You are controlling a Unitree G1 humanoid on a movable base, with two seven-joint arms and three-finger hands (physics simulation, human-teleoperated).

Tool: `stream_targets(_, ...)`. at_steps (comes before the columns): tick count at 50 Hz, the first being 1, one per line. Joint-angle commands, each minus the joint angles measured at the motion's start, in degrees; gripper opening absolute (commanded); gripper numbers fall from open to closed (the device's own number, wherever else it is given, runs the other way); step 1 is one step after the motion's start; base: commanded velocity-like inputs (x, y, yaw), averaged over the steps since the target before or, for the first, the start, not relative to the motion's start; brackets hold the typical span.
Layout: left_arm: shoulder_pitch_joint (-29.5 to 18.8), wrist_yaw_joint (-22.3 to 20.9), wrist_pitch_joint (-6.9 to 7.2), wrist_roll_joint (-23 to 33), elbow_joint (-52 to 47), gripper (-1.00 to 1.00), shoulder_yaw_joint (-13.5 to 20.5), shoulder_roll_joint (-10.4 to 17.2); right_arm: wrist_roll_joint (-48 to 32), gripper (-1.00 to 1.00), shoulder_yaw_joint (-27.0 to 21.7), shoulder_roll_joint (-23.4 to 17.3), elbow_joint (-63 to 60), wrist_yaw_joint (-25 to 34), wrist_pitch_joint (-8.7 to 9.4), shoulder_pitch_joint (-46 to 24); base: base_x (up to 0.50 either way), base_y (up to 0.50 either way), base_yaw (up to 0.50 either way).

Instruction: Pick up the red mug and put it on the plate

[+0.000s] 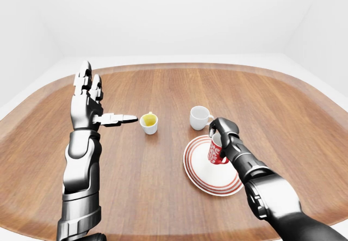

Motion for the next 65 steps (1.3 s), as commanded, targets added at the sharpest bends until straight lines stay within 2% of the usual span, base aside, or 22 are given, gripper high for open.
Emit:
stream_targets(1,-0.02,0.07,0.00,-0.28,0.28,1.00,0.38,0.28,0.88,-1.00,-0.04,-0.69,-0.04,-1.41,-0.08,-0.48,0.00,0.00,0.00)
stream_targets(9,0.15,0.22,0.00,-0.61,-0.91,1.00,0.62,0.44,0.96,-1.00,-0.08,-0.97,-0.21,-1.13,0.42,-0.37,0.00,0.00,0.00)
stream_targets(10,0.16,0.24,0.00,-0.63,-0.87,1.00,0.63,0.42,1.08,0.15,-0.16,-1.00,-0.30,-1.27,0.43,-0.35,0.00,0.00,0.00)
stream_targets(11,0.17,0.29,0.00,-0.63,-0.88,1.00,0.62,0.41,1.10,1.00,-0.16,-1.04,-0.29,-1.36,0.48,-0.44,0.00,0.00,0.00)
stream_targets(48,0.53,0.33,0.00,-1.21,-2.16,1.00,1.21,0.74,1.57,1.00,-0.21,-1.65,-2.46,0.48,0.56,-1.06,0.00,0.00,0.00)
stream_targets(57,0.12,0.54,0.00,-1.50,-3.17,1.00,1.35,0.98,4.26,1.00,-1.93,-3.51,-13.25,7.03,0.56,-1.32,0.00,0.00,0.00)
stream_targets(65,-0.26,0.92,0.00,-2.33,-6.05,1.00,1.95,1.52,7.71,1.00,-4.33,-4.03,-34.14,17.84,0.56,2.42,0.00,0.00,0.00)
